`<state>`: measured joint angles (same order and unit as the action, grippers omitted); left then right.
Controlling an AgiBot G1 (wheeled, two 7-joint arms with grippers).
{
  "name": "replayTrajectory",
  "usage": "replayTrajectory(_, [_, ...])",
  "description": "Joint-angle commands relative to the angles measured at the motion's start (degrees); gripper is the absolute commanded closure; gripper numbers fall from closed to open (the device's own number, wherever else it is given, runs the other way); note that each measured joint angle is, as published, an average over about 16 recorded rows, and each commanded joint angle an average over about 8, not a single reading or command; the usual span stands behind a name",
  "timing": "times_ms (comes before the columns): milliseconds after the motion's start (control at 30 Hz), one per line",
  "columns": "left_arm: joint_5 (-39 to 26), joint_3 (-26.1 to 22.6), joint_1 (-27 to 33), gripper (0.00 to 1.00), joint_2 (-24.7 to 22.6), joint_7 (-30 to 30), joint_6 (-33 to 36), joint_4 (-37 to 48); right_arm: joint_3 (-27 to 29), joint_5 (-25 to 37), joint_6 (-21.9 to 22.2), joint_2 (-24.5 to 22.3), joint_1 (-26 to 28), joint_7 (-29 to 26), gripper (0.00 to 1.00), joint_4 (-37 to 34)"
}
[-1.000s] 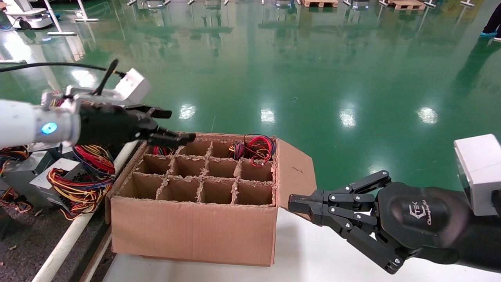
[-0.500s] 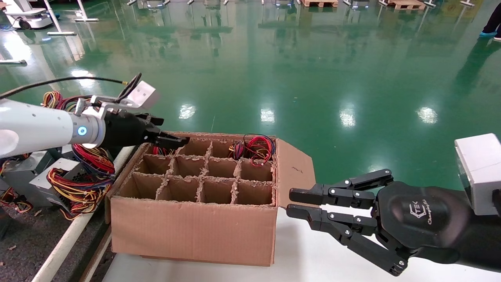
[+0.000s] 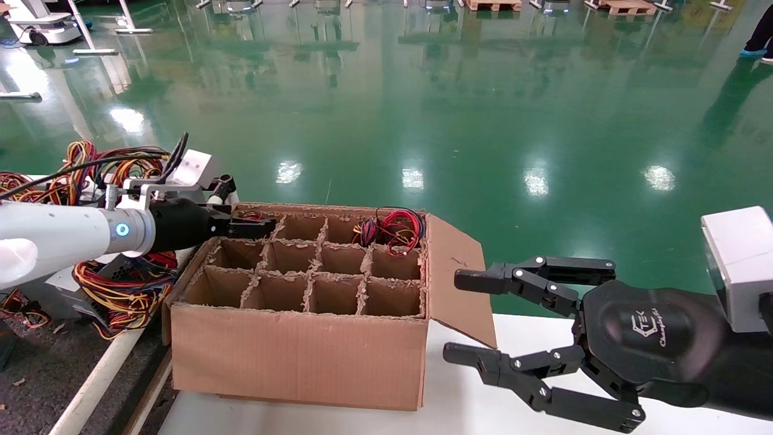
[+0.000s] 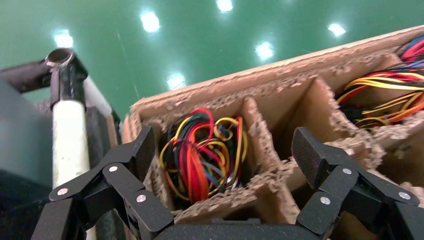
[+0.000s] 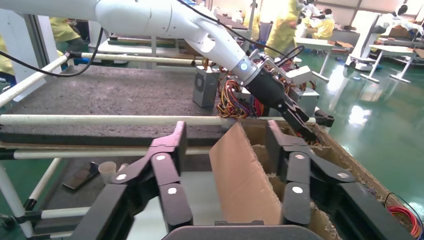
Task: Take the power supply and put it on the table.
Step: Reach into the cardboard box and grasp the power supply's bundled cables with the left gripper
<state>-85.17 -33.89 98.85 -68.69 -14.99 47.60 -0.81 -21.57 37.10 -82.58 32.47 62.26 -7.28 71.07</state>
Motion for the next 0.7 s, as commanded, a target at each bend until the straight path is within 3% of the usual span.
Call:
replayTrajectory(33, [0.27, 0.19, -0.37, 0.00, -0.08, -0.28, -0.77, 0.63, 0.00, 0.00, 0.00, 0.00, 0.00, 0.00, 0.00, 0.00])
replayTrajectory(133, [0.50, 0.35, -0.78, 0.03, -0.37, -0.22, -2.13, 0.73, 0.00, 0.00, 0.00, 0.00, 0.00, 0.00, 0.00, 0.00])
replayTrajectory(200, [0.66, 0.47, -1.05, 0.13, -0.64, -0.10, -3.29, 0.69, 0.00, 0.00, 0.00, 0.00, 0.00, 0.00, 0.00, 0.00])
replayTrajectory(400, [1.27, 0.89, -1.85, 0.73, -1.73, 0.22, -7.84, 0.58, 0.00, 0.00, 0.00, 0.00, 0.00, 0.00, 0.00, 0.00])
replayTrajectory(467, [1.44, 1.01, -2.07, 0.86, -2.13, 0.30, -9.07, 0.55, 0.00, 0.00, 0.00, 0.00, 0.00, 0.00, 0.00, 0.00])
replayTrajectory(533, [1.55, 1.09, -2.27, 0.93, -2.50, 0.42, -9.86, 0.49, 0.00, 0.00, 0.00, 0.00, 0.00, 0.00, 0.00, 0.00])
replayTrajectory(700, [1.72, 1.21, -2.57, 0.99, -3.13, 0.68, -10.06, 0.36, 0.00, 0.00, 0.00, 0.00, 0.00, 0.00, 0.00, 0.00])
